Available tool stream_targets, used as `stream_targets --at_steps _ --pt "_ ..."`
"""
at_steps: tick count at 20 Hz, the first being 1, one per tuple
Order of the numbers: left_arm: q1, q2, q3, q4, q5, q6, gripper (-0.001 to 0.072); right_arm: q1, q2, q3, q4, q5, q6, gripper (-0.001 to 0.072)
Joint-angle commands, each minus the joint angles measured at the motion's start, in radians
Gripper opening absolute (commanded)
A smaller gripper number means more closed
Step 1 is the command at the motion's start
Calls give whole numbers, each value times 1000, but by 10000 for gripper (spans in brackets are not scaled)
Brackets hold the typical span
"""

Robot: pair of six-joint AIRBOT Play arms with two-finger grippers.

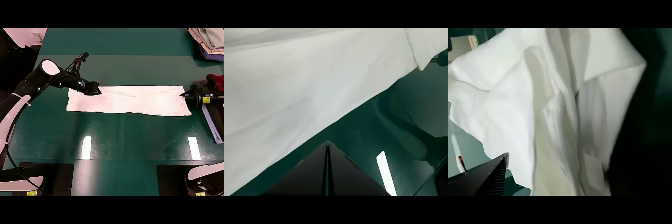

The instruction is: Fold the shirts.

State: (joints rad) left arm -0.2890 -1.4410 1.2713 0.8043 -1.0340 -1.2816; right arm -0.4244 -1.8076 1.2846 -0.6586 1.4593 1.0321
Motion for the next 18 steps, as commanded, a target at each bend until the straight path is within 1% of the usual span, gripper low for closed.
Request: stream_targets --at_steps 1,3,4,5,6,8,10,14,18 --pt "-4 -1 1 3 29 -25 25 40 -7 0 0 -2 -20 640" --pt "-4 -2 1 7 26 -29 25 68 -4 0 4 -13 -21 512" --pt "-4 -3 1 11 28 -30 25 74 1 0 3 -18 -21 287" --pt "-4 -7 1 13 31 -31 25 82 8 0 4 -22 -21 117" --pt "-4 -15 2 11 33 -36 25 82 23 0 4 -26 -25 24" --pt "-4 -42 2 6 60 -76 25 82 72 0 4 -31 -26 17" --pt "-8 -82 15 -6 91 -74 25 91 143 0 4 -32 5 16" --pt "-73 -227 175 0 99 -73 24 164 290 26 4 -31 119 15" --pt "-162 -418 390 0 97 -75 25 315 323 216 3 54 249 15"
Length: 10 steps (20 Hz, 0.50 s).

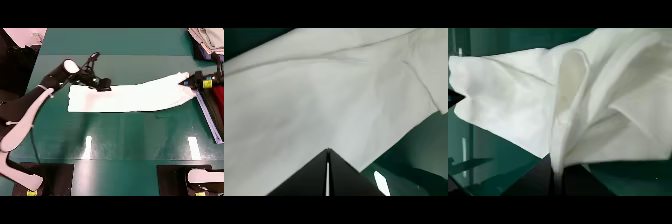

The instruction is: Fold the shirts.

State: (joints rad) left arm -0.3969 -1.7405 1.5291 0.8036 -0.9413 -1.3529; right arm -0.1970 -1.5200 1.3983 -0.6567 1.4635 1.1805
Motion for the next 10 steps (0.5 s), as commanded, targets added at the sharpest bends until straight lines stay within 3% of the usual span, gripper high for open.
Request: stream_targets --at_steps 1,4,10 --pt "-72 -164 179 0 4 -14 24 132 35 153 2 59 126 15" --pt "-101 -272 279 -3 -21 -58 25 250 30 284 2 54 184 15" --pt "-106 -322 292 -7 -40 -60 25 420 -71 532 0 58 237 15"
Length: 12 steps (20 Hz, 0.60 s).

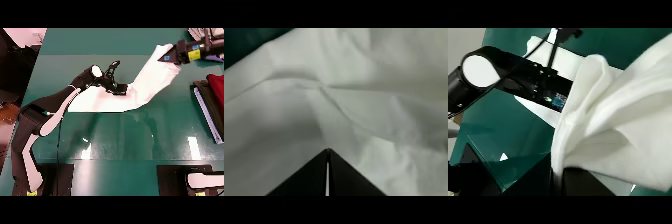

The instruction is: Fold the shirts.

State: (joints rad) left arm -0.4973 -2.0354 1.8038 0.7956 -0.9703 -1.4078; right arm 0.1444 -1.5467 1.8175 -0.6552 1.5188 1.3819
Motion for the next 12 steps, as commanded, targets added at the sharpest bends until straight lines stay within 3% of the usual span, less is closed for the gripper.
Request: stream_targets --at_steps 1,7,10,12 --pt "-6 -27 17 7 -13 -4 25 99 -68 152 -2 6 44 15" --pt "5 -22 111 74 -158 54 24 169 -122 194 -4 -13 48 15" --pt "34 -16 224 200 -326 45 24 185 -122 161 -3 -13 34 15" --pt "69 27 227 284 -372 45 24 197 -123 156 -6 -27 23 15"
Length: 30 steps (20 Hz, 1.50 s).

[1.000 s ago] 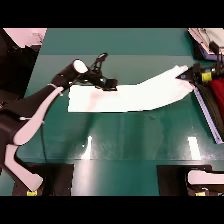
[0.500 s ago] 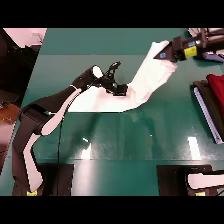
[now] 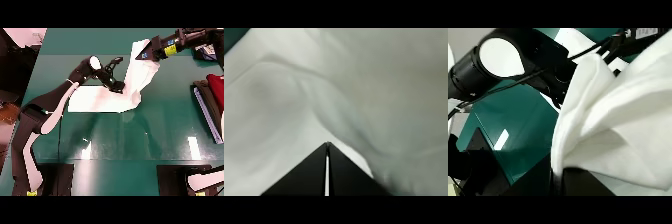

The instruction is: Fold the shirts.

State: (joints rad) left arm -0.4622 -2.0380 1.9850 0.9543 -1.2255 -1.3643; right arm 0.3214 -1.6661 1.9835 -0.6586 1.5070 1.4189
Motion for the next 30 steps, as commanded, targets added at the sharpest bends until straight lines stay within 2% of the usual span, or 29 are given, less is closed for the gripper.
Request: stream_targets --at_steps 1,4,8,12,13,14,15,18,19,20,21,26,28,30 --pt "60 56 45 152 -137 0 24 32 -4 -10 -15 -31 -14 15" --pt "165 143 44 218 -193 -14 24 86 -5 -10 -77 -77 -16 15" --pt "323 271 44 278 -221 -25 25 206 -51 -9 -72 -195 -60 16" --pt "438 367 45 280 -259 -27 25 384 -165 -8 -68 -483 -141 18" --pt "456 387 44 280 -261 -29 25 426 -202 -8 -68 -570 -155 37" --pt "473 400 44 280 -265 -28 25 469 -244 -5 -65 -662 -156 224" --pt "486 411 44 280 -268 -28 25 504 -288 19 -67 -713 -156 364" --pt "507 428 44 281 -283 -28 25 568 -369 121 -69 -716 -198 413" --pt "507 431 44 282 -286 -27 25 567 -350 107 -74 -706 -223 532" --pt "507 432 44 280 -286 -28 25 549 -308 61 -79 -700 -232 597" --pt "506 433 43 276 -288 -27 25 520 -264 12 -80 -669 -232 597" --pt "506 433 43 252 -294 -28 25 268 -64 -249 -212 -269 -193 587" --pt "506 433 43 226 -293 -27 25 160 5 -404 -227 -220 -171 587" --pt "506 433 43 206 -288 -27 25 66 68 -566 -223 -265 -128 586"
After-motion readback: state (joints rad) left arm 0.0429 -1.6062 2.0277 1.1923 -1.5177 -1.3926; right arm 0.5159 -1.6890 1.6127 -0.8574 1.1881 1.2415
